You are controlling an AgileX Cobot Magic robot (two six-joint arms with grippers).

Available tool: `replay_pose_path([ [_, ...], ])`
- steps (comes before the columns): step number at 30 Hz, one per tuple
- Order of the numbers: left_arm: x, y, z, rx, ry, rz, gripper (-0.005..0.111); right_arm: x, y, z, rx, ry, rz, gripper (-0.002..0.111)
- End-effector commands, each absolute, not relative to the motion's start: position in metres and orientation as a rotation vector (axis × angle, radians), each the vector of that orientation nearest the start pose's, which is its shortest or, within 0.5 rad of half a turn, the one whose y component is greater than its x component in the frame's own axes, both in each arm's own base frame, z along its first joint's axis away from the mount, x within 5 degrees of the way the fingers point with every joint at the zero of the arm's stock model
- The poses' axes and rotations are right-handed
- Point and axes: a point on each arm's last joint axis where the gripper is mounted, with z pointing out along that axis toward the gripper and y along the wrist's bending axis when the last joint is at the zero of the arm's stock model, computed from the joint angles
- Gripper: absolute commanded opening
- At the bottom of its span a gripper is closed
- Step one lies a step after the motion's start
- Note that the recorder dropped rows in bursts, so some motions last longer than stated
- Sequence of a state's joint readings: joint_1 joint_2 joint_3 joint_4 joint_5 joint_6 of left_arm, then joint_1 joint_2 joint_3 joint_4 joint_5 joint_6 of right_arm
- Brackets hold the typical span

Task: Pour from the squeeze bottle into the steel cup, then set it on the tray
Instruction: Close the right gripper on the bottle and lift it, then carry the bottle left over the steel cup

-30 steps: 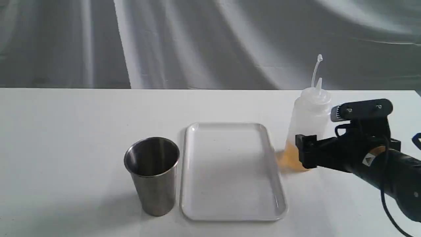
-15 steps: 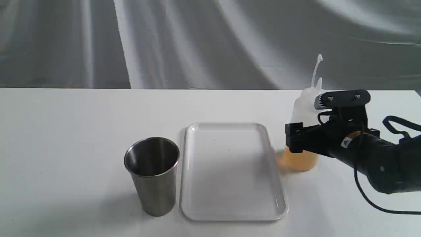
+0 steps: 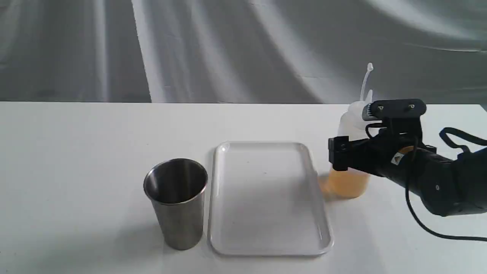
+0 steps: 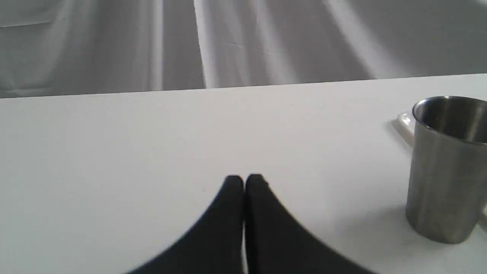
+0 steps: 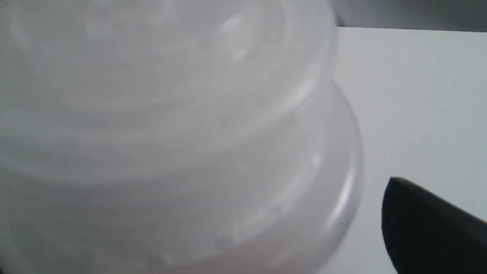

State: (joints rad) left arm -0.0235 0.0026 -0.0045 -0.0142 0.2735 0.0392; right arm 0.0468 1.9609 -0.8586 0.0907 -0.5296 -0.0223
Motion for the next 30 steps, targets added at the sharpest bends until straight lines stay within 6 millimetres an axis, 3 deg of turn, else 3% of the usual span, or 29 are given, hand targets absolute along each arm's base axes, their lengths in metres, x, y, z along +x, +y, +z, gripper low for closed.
replay_pose_path([
  [1,0.055,-0.002,0.189,0.039,1.749,-0.005,0.0,0.375,0.015,0.126,0.058,2.055,0.033,0.085],
  [9,0.055,-0.002,0.189,0.041,1.749,-0.004,0.0,0.375,0.015,0.126,0.066,2.053,0.037,0.053],
  [17,0.055,-0.002,0.189,0.041,1.749,-0.004,0.0,0.375,0.015,0.141,0.066,2.02,0.041,0.05],
  [26,0.055,-0.002,0.189,0.039,1.749,-0.006,0.0,0.357,0.015,0.208,0.057,1.968,0.061,0.05],
  [30,0.055,-0.002,0.189,0.041,1.749,-0.003,0.0,0.354,0.022,0.239,-0.089,2.036,0.029,0.049],
])
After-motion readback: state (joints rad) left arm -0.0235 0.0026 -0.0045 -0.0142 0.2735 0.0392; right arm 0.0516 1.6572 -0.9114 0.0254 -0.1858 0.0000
